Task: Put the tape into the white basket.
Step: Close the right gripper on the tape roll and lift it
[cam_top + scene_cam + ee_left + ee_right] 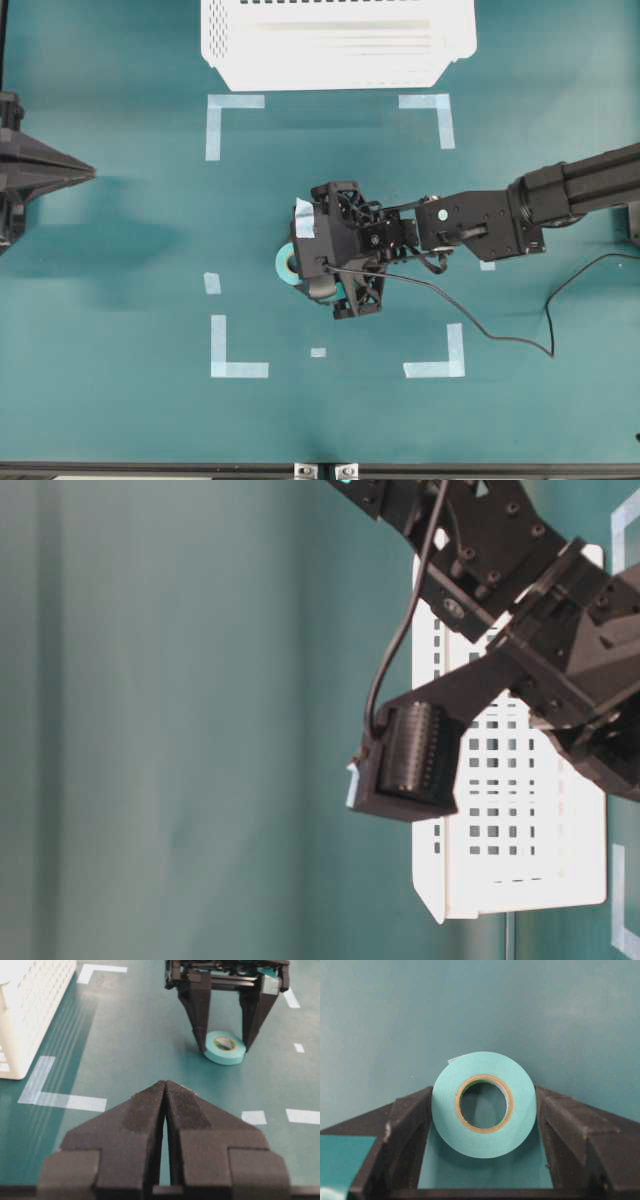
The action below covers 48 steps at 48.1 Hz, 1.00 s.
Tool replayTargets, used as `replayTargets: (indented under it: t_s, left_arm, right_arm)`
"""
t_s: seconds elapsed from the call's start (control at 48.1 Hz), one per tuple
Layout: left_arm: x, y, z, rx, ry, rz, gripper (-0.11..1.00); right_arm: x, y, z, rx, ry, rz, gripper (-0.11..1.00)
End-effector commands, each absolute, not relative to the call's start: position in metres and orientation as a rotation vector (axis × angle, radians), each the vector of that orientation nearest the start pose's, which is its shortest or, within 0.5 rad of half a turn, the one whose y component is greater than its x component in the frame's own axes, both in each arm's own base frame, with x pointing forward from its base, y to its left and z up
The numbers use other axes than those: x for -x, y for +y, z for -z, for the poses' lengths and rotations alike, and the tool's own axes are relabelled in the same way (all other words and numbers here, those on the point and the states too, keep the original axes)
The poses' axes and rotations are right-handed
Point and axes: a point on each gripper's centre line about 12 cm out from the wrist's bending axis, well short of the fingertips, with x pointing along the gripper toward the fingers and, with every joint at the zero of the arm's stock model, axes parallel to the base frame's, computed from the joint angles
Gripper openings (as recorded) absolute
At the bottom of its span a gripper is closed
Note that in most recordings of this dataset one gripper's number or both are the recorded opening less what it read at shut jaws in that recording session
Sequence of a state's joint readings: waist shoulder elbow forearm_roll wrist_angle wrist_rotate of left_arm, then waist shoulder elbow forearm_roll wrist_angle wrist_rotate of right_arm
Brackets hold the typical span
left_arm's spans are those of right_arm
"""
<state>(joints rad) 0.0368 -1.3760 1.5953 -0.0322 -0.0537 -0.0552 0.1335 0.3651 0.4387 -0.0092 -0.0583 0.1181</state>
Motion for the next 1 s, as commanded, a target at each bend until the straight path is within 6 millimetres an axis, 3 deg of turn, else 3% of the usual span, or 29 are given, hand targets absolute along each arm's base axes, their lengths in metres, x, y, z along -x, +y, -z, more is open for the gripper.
replayTargets:
  t_s: [0.0, 0.312, 0.977]
  left_arm:
    - [-0.128, 0.005, -0.164, 0.087, 0.152, -0.048, -0.11]
    - [-0.128, 0.005, -0.164, 0.087, 0.15, -0.048, -0.11]
    - [-0.128, 0.005, -0.163, 0.089, 0.153, -0.048, -0.11]
  right_arm:
    - [-0.462, 0.061, -0.106, -0.042, 0.704, -0.095, 0.68]
    - [-0.463, 0.061, -0.119, -0.01, 0.676, -0.11, 0.68]
    - [-0.45, 0.058, -0.175, -0.003, 0.658, -0.105, 0.68]
